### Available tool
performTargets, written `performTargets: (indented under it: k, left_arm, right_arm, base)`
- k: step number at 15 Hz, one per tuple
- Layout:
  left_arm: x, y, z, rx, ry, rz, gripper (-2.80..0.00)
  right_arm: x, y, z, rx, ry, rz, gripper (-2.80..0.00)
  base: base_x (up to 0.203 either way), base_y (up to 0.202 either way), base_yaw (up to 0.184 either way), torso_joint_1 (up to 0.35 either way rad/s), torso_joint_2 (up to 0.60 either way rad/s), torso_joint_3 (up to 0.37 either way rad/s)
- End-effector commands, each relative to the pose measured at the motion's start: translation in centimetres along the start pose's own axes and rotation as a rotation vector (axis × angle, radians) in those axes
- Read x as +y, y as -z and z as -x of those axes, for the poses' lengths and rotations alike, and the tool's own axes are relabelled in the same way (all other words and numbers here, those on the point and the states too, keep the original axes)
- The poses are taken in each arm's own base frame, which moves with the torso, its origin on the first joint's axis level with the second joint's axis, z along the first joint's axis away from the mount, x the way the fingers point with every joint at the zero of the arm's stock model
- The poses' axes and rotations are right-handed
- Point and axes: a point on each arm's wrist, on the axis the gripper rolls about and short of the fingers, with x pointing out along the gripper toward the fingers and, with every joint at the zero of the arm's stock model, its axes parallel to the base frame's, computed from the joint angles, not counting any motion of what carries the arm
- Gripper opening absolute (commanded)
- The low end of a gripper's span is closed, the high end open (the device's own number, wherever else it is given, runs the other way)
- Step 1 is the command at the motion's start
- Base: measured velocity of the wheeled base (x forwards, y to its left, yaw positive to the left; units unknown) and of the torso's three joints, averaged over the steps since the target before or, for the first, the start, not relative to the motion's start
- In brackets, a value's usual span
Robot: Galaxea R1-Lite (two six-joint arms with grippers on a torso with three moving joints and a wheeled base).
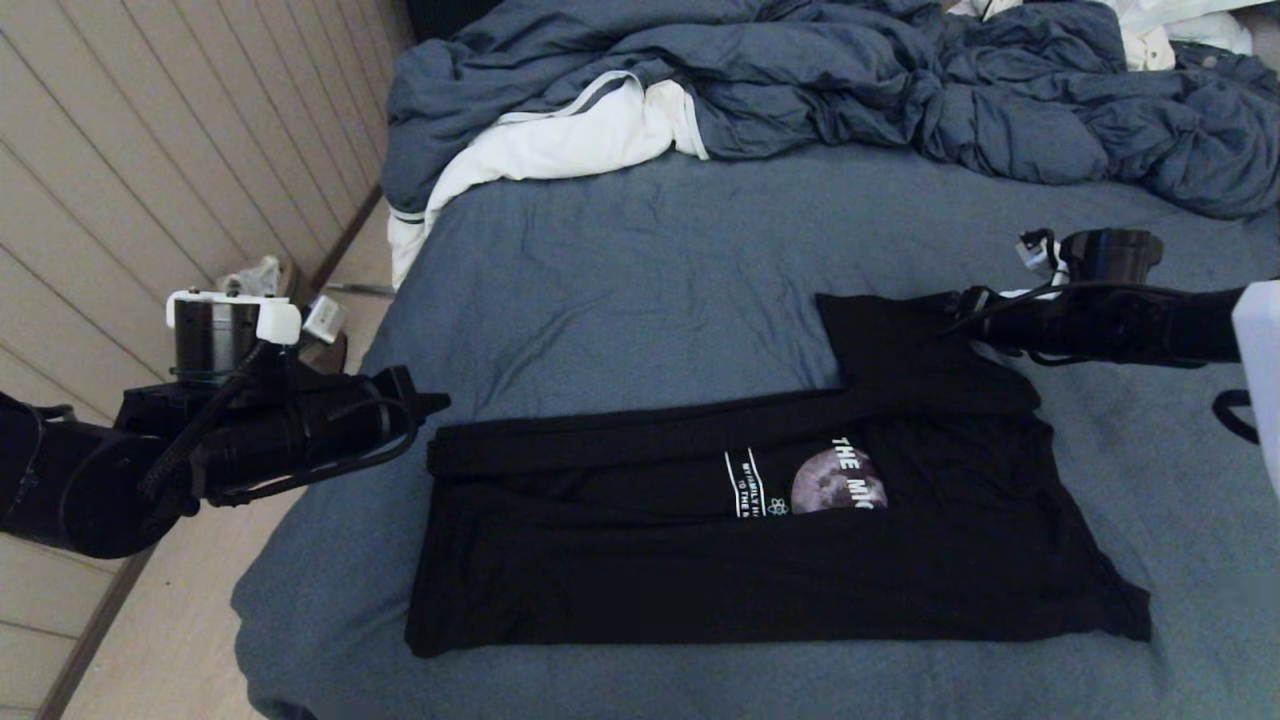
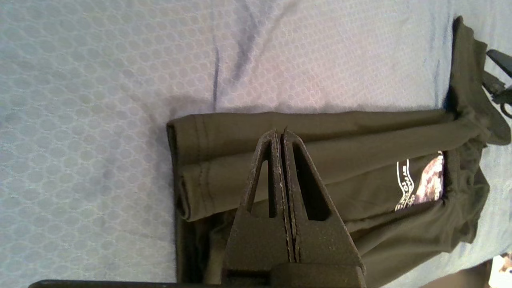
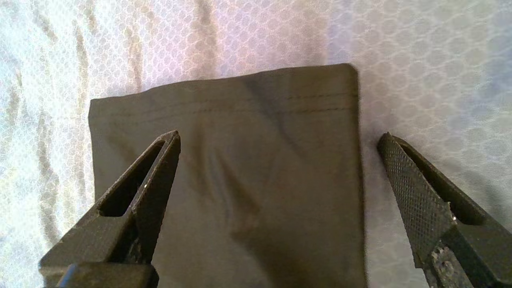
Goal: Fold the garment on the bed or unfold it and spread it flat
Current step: Fold the black T-shirt
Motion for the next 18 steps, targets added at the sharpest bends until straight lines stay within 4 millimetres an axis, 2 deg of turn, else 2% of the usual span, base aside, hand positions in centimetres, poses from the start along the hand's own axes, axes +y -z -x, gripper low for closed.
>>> performTargets:
  k: [1,8,9,18]
  left_arm:
    - [-0.02,0.04,-0.04,0.001,0.003,0.003,-2.8]
    - [0.05,0.12,-0.05,0.004,0.001,0.003,-2.8]
    - [0.08,0.13,-0.06,0.004,0.0,0.003,-2.8]
    - [0.24,0.33,-0.3,0.014,-0.003,0.008,-2.8]
  right_arm:
    - [0.2,0.2,-0.19,0.007,-0.005,-0.011,0.0]
    - [-0.05,0.23,-0.49,-0.002,-0.007,-0.008,0.0]
    - [-0.08,0.3,-0.57,-0.001,-0.004,-0.01,-2.8]
    - [0.14,-0.28,-0.39,-0.044,0.008,0.011,-2.8]
  base:
    - [0.0,0.0,0.0,0.0,0.0,0.0]
    - [0.0,0.0,0.0,0.0,0.0,0.0]
    - [0.0,0.0,0.0,0.0,0.0,0.0]
    - [0.0,0.0,0.0,0.0,0.0,0.0]
